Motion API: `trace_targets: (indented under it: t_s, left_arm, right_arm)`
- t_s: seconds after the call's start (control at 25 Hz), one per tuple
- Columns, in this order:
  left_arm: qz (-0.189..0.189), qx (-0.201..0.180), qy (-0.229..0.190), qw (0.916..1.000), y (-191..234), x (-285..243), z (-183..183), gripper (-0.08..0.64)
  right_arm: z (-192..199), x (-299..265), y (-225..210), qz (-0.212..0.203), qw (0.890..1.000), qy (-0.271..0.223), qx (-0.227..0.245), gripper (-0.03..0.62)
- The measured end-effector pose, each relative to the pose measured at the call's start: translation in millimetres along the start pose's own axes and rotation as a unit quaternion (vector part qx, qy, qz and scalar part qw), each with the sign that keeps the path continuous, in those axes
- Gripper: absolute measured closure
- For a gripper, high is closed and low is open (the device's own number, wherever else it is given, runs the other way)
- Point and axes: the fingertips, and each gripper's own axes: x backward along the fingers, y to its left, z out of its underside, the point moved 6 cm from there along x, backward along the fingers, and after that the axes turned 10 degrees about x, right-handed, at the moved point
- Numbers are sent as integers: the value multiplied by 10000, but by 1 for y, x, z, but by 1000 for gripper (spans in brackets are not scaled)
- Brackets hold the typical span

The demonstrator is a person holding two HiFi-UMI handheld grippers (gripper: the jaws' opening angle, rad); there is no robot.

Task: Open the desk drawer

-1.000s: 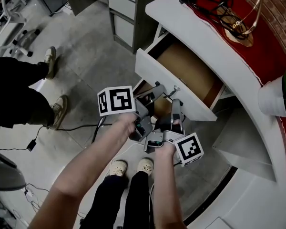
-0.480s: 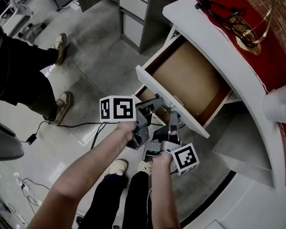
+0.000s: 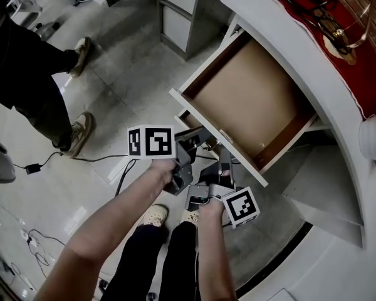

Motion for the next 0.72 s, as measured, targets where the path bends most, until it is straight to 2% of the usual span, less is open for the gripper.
trace_targets:
  t_s: [0.28, 0.4, 0.72]
  left_arm:
    - [34, 68, -249, 9997, 15, 2, 3, 515]
    - [59, -31, -272, 9996, 15, 2, 2, 514]
    - [7, -97, -365, 9993, 15, 4, 3, 512]
  right_arm:
    - [9, -3, -7, -187, 9996, 20, 220, 522]
    - [11, -4, -6, -252, 9993, -39, 261, 522]
    - [13, 0, -8, 29, 9997, -26, 244, 522]
